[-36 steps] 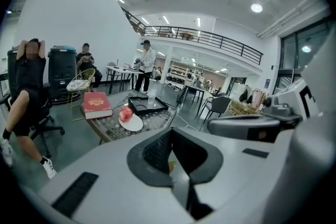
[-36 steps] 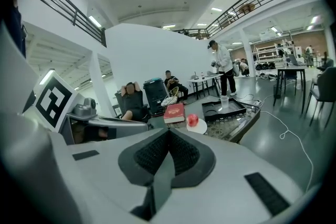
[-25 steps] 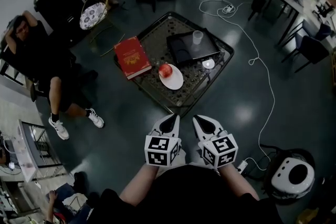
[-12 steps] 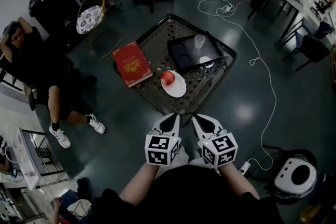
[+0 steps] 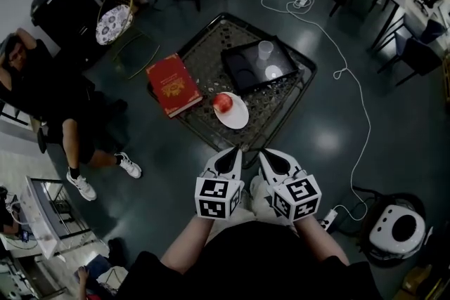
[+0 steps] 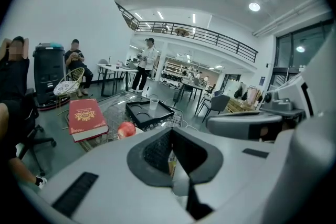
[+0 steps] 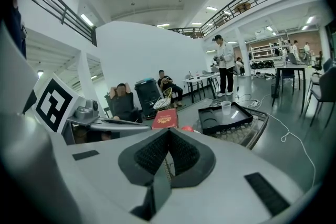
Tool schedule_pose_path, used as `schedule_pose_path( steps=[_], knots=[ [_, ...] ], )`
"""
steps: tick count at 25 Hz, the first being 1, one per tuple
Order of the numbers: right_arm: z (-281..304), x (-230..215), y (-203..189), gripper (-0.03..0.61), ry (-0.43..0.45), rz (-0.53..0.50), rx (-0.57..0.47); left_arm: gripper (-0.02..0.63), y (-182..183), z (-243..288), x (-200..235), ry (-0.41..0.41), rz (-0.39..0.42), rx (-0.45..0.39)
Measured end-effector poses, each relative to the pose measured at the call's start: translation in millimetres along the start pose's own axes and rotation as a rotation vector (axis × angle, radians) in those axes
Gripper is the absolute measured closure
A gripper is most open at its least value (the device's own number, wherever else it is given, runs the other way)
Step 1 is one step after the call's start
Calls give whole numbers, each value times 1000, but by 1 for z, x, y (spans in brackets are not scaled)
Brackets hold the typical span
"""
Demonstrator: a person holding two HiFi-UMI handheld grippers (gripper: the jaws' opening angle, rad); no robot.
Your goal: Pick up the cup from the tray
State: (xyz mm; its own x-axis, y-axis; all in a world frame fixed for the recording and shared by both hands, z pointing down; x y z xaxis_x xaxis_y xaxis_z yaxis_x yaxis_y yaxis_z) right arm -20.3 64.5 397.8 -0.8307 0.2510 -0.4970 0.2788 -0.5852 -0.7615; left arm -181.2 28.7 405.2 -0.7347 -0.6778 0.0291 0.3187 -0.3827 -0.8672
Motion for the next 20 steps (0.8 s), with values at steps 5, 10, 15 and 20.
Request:
schedule_pose_path(
  steps=[5,10,15,20],
  knots=[
    [10,-12,9,568,-6,5,-4,604,5,17,4,-10,12,9],
    [24,-34,29,568,-12,4,-5,604,17,40,11,2,6,8],
    [41,-59,55,568,-13,6,-8,604,31,70,20,10,1,15],
    [55,-82,81,568,-8,-4,6,604,48,100,26,21,-12,21]
  ],
)
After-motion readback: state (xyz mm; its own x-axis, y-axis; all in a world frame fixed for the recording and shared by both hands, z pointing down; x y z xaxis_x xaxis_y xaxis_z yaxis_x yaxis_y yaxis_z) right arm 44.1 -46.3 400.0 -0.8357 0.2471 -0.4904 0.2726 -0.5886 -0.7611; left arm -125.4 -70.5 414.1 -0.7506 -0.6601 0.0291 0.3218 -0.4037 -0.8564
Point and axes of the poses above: the fingertips, and each gripper's own axes: z forward along the fingers, x to its left, y out of its top, the point moved 10 cm from there along -z, backward along the fingers, and after that the axes turned 15 degrees about z, right-handed, at the moved point
